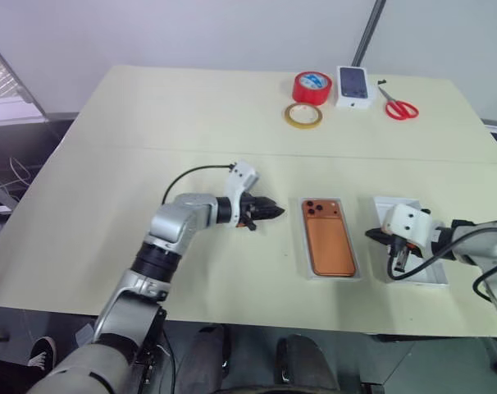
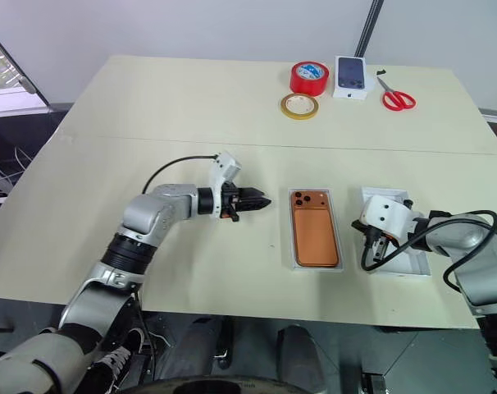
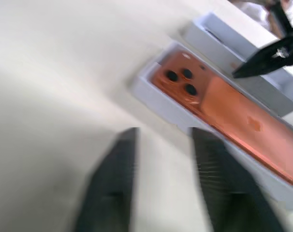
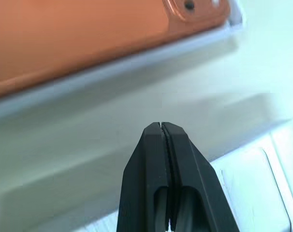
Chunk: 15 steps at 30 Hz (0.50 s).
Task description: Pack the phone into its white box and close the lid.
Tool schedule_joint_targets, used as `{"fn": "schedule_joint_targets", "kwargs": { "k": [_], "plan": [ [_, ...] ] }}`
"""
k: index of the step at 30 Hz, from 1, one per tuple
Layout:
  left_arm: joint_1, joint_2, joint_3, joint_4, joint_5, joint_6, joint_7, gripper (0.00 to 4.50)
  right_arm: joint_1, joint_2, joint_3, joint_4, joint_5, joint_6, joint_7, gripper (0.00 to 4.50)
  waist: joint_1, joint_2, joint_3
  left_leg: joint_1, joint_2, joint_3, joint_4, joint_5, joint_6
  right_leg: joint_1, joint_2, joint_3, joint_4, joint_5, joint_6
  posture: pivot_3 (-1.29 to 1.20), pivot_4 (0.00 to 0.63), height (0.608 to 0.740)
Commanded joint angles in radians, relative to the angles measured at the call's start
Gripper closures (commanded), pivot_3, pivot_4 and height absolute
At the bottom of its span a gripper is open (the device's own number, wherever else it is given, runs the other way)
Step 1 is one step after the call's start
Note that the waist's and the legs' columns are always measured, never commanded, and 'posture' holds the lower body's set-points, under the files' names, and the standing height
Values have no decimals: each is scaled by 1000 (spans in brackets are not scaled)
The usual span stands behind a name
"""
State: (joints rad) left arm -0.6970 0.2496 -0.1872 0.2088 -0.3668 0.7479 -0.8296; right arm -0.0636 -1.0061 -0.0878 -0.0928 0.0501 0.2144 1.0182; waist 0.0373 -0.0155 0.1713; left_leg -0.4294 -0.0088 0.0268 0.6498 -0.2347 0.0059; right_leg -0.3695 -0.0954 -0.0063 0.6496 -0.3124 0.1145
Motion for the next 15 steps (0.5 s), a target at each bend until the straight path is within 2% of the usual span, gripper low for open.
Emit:
{"fn": "schedule_joint_targets", "kwargs": {
  "k": [1, 2, 4, 5, 7, 12, 13, 15],
  "plan": [
    [1, 27, 48, -75, -33, -27, -31, 710, 27, -29, -49, 9, 18, -6, 14, 4500, 0, 0, 0, 0, 0, 0, 1, 0, 0, 0, 0, 0, 0, 0, 0, 0, 150, 728],
    [1, 36, 60, -82, -44, -20, -35, 202, 30, -31, -57, 10, 27, 3, 19, 4500, 0, 0, 0, 0, 0, 0, 1, 0, 0, 1, 0, 0, 0, 0, 0, 0, 150, 728],
    [14, 46, 82, -102, -58, -26, -41, 38, 38, -39, -68, 16, 37, 9, 30, 4500, 0, 0, 0, 0, 0, 0, 2, 0, 1, 2, 0, 0, 0, 0, 0, 0, 150, 728],
    [24, 57, 91, -117, -72, -25, -60, 0, 41, -42, -73, 22, 35, 2, 31, 3940, -1, 0, 0, 0, 0, 0, 2, 0, 1, 2, 0, 0, 0, 0, 0, 0, 150, 728],
    [54, 84, 99, -153, -89, -40, -95, 0, 44, -53, -82, 25, 27, -18, 27, 3096, -2, 0, 0, 1, 0, 0, 1, 0, 1, 1, 0, 0, 0, 0, 0, 0, 150, 728],
    [118, 152, 104, -224, -91, -138, -174, 0, 50, -52, -127, -20, 89, 33, 47, 422, -9, 0, 0, 1, 0, 0, 0, 0, 0, 1, 0, 0, 0, 0, 0, 0, 150, 728],
    [137, 166, 108, -236, -64, -216, -182, 0, 33, -31, -147, -51, 129, 72, 36, 22, -10, 0, 0, 1, 0, 0, 0, 0, 0, 1, 0, 0, 0, 0, 0, 0, 150, 728],
    [168, 190, 123, -244, -38, -353, -214, 0, 4, 1, -187, -112, 209, 182, 7, 22, -15, 1, 0, 1, 0, 0, 0, 0, 0, 1, 0, 0, 0, 0, 0, 0, 150, 728]
  ]
}}
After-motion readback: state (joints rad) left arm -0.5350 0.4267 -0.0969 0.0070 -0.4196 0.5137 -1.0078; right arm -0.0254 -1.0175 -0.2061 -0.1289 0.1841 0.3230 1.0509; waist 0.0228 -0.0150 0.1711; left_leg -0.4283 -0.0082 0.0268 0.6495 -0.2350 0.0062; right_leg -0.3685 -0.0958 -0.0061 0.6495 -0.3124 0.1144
